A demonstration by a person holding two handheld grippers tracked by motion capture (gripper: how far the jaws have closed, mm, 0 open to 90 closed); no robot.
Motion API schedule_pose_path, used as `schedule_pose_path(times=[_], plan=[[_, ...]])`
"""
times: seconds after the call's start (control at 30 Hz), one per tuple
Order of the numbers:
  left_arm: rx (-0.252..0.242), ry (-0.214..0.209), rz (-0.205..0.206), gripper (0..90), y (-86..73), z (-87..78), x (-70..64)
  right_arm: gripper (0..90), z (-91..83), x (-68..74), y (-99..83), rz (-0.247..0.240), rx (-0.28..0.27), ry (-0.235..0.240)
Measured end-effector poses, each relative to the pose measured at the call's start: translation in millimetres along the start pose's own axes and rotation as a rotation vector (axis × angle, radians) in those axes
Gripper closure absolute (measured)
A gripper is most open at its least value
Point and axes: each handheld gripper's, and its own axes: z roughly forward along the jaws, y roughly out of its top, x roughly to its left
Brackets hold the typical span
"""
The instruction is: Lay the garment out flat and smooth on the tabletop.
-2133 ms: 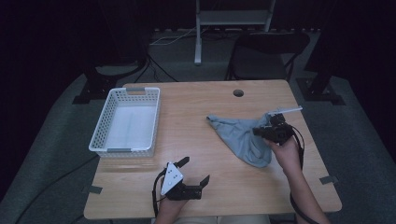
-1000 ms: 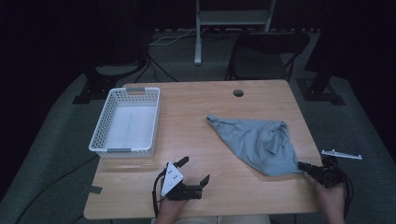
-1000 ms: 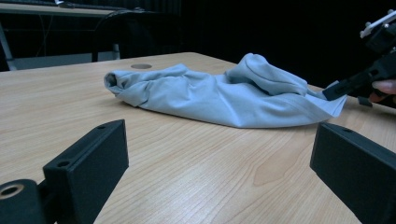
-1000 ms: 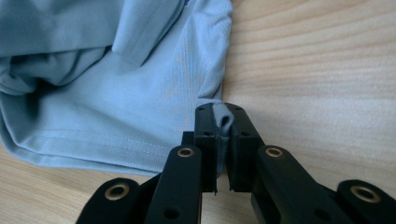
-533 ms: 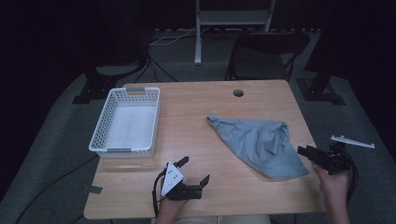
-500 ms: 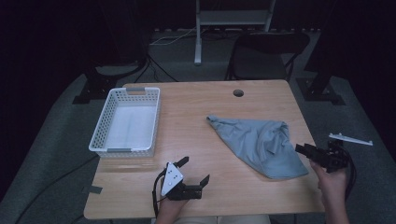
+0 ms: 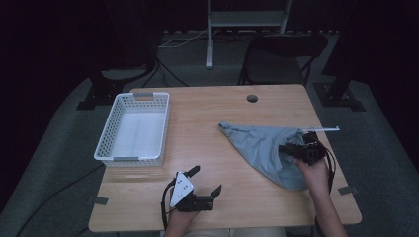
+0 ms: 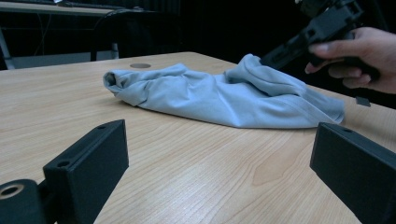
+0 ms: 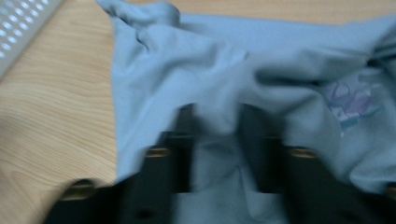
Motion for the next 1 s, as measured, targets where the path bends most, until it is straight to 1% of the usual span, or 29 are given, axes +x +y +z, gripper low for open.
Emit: schedule_pose_path(times=[0.07,0.1,0.17,0.23,0.27,0.33,0.4,0.43,0.53,0.57,0.6,0.63,0.67,0.7,0.77,0.8,0.83,0.87,0.93,0.97,1.0], plan=[[0.000,0.000,-0.001,5.3,0.0,-0.1,0.1,85.0,0.9,-2.7,-2.9,-0.002,0.010,-0.001],[0.001,0.000,-0.001,5.3,0.0,0.0,0.1,90.0,-0.1,-4.1,-4.8,0.001,0.011,0.006],[0.001,0.001,0.000,5.3,0.1,0.1,0.1,90.0,-5.2,-7.1,-8.6,-0.001,0.012,0.006],[0.002,0.001,-0.001,5.3,0.1,0.1,0.2,90.0,-10.9,-8.8,-11.3,-0.002,0.005,-0.004],[0.002,0.001,-0.001,5.3,0.1,0.1,0.2,90.0,-10.9,-8.8,-11.3,-0.002,0.005,-0.004],[0.001,0.002,-0.003,5.3,0.1,0.3,0.0,90.0,-19.5,-12.1,-15.1,-0.004,-0.002,-0.020],[0.001,0.002,-0.002,5.3,0.1,0.3,-0.1,90.0,-24.8,-15.8,-19.4,0.001,-0.005,-0.024],[0.001,0.002,-0.002,5.3,0.1,0.3,-0.1,90.0,-26.4,-17.8,-21.9,0.007,-0.007,-0.019],[0.003,0.002,-0.002,5.3,0.2,0.5,-0.1,90.0,-27.9,-18.9,-28.3,0.020,-0.009,-0.001],[0.003,0.002,-0.001,5.3,0.2,0.4,0.0,90.0,-27.1,-17.8,-31.1,0.018,-0.010,0.004],[0.002,0.000,-0.002,5.3,0.1,0.3,0.0,89.9,-23.8,-16.4,-36.4,0.014,0.002,0.006],[0.004,-0.005,-0.003,5.3,0.2,0.2,0.3,89.9,-23.8,-16.4,-36.4,0.014,0.002,0.006],[0.010,-0.010,-0.007,5.3,0.4,0.3,0.9,88.6,-21.5,-15.9,-39.5,0.013,0.013,0.012],[0.027,-0.019,-0.019,5.3,0.9,1.1,1.6,79.2,-20.1,-15.8,-42.4,0.008,0.018,0.017],[0.086,-0.031,-0.035,5.3,3.7,5.3,2.8,62.0,-20.7,-15.3,-47.4,0.011,0.008,0.028],[0.099,-0.033,-0.040,5.7,5.9,6.9,2.8,57.7,-21.7,-15.0,-49.8,0.017,0.001,0.031],[0.119,-0.038,-0.054,7.6,9.1,9.4,2.8,54.0,-22.5,-14.8,-52.1,0.021,-0.010,0.033],[0.131,-0.047,-0.058,7.6,12.9,12.1,3.2,52.0,-23.2,-14.6,-54.2,0.017,-0.017,0.037],[0.157,-0.050,-0.055,7.6,22.1,18.7,4.4,48.5,-25.3,-15.2,-58.4,0.024,-0.030,0.043],[0.160,-0.063,-0.058,7.6,27.2,22.0,5.7,48.2,-26.6,-16.2,-60.3,0.032,-0.046,0.049],[0.175,-0.072,-0.055,7.6,32.6,26.3,7.1,46.8,-27.8,-17.5,-61.5,0.043,-0.053,0.057]])
